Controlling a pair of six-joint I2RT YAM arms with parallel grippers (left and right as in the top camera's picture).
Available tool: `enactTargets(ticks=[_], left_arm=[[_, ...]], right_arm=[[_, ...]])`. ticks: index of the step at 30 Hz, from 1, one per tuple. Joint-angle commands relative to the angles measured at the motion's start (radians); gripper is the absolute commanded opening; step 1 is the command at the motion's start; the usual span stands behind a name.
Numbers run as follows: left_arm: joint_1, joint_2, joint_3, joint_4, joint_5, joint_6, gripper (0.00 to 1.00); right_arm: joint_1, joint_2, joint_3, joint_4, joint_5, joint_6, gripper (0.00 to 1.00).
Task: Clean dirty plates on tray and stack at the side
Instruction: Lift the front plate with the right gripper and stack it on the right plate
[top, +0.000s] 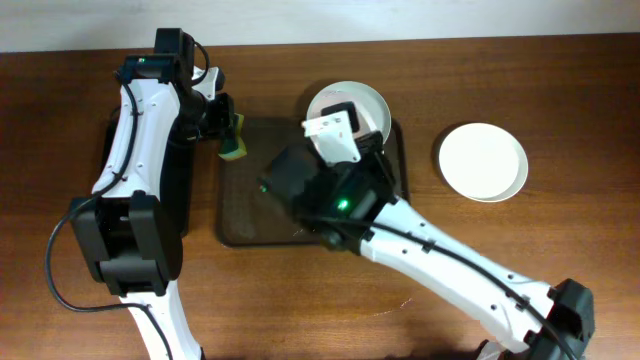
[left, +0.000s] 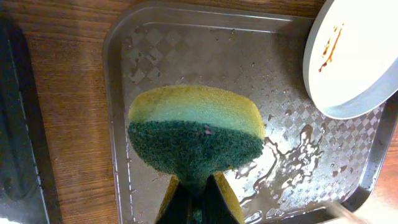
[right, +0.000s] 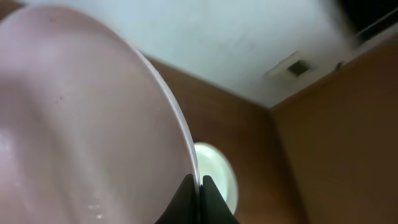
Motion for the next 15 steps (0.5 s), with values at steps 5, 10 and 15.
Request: enactTargets(ticks=[5, 10, 15], left_arm=[[-0.002, -0.003, 0.007, 0.001, -0.003, 0.019, 0.01], [-0.004, -0.003, 0.007, 0.001, -0.003, 0.019, 0.01], [-0.004, -0.002, 0.007, 0.001, -0.003, 0.019, 0.01]], right_arm=[[0.145, -0.018, 0.026, 0.049, 0.399, 0.0, 0.04], [0.145, -0.018, 0.026, 0.048, 0.376, 0.0, 0.04], [-0.003, -0.003, -0.003, 0.021, -0.406, 0.073, 0.04]])
